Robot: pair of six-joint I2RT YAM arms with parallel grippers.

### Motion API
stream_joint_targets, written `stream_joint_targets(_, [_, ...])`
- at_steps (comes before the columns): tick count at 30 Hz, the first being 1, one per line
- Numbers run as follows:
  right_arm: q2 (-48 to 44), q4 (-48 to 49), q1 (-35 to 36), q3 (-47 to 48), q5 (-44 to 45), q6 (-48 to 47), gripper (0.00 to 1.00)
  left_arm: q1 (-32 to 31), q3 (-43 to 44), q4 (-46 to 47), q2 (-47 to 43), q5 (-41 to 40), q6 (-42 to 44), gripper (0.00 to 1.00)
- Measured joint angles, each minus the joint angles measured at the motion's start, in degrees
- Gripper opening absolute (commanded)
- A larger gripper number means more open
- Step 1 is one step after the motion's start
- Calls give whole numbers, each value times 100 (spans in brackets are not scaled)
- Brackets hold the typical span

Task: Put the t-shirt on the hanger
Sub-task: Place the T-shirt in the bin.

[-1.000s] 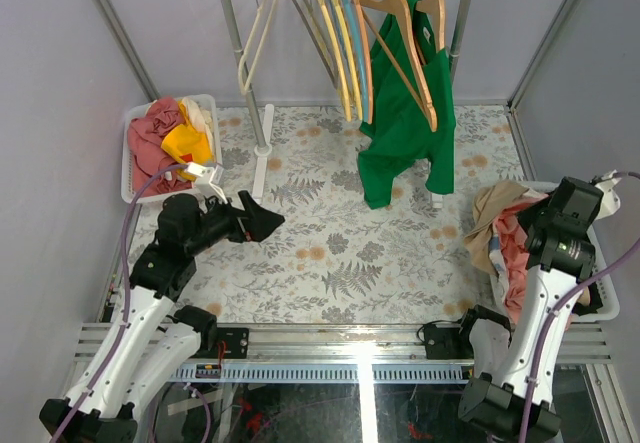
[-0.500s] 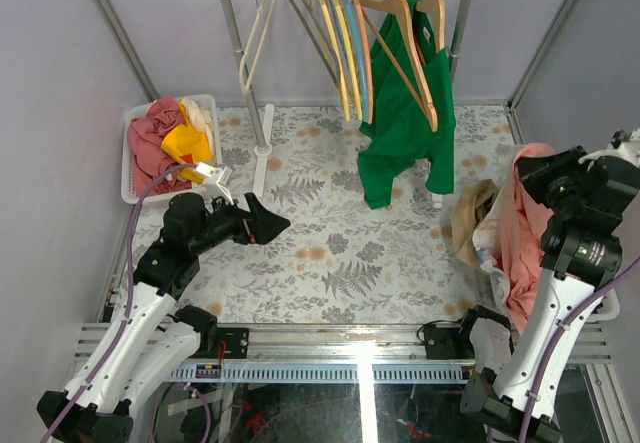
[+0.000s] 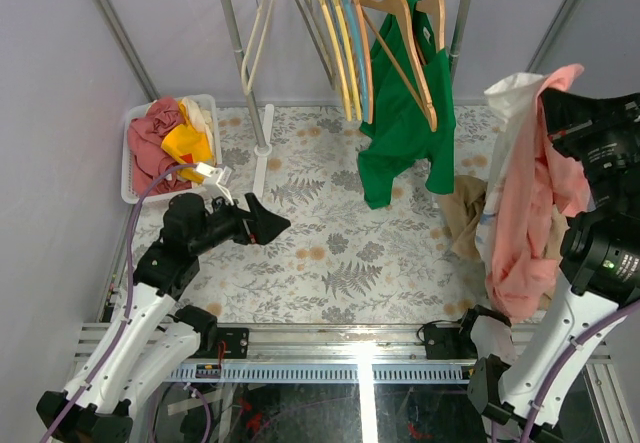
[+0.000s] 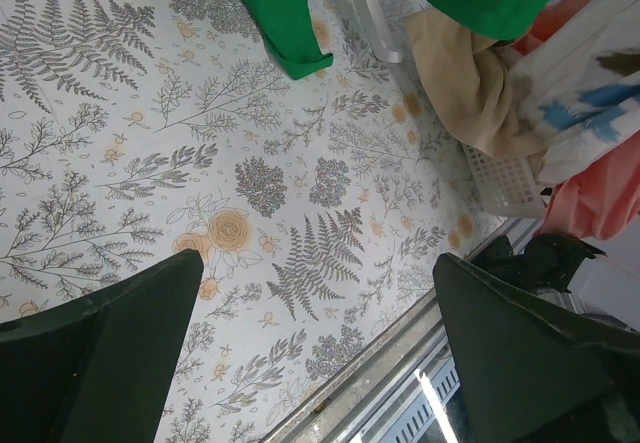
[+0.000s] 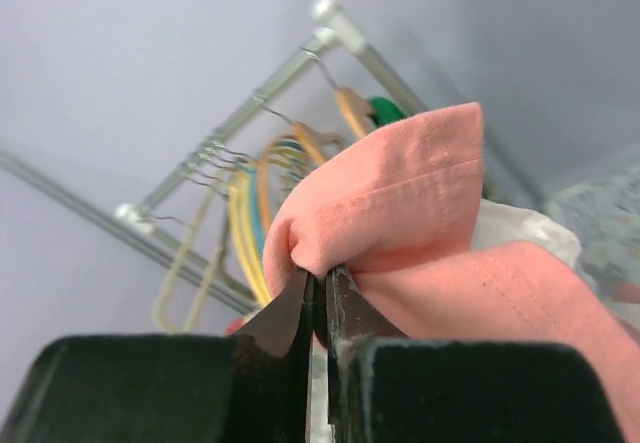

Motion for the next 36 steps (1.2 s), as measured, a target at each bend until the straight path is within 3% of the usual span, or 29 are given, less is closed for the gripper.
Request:
stream_joint_targets(6, [468,708,0,1025,-466,634,0,-2,-4,0,-59,-4,0,100])
stream_joint_targets(9, [678,627,0,1622,-509,529,0,-2,-4,0,-81,-4,0,100])
stream_joint_targets(13, [496,188,0,1561,-258,68,0,-2,-4,0,-85,-2,0,100])
stream_joint_targets(23, [26,-1486,0,1054,2522,-1698,0,-142,-4,2,17,0,0,100])
stream_joint_targets(32, [188,-1504,0,855,4227,-2583,0,-164,-4,2,94,0,0,100])
stream_joint_targets(36, [120,-1257,0,144,4642,-2708,0,-216,-4,0,157,0,0,100])
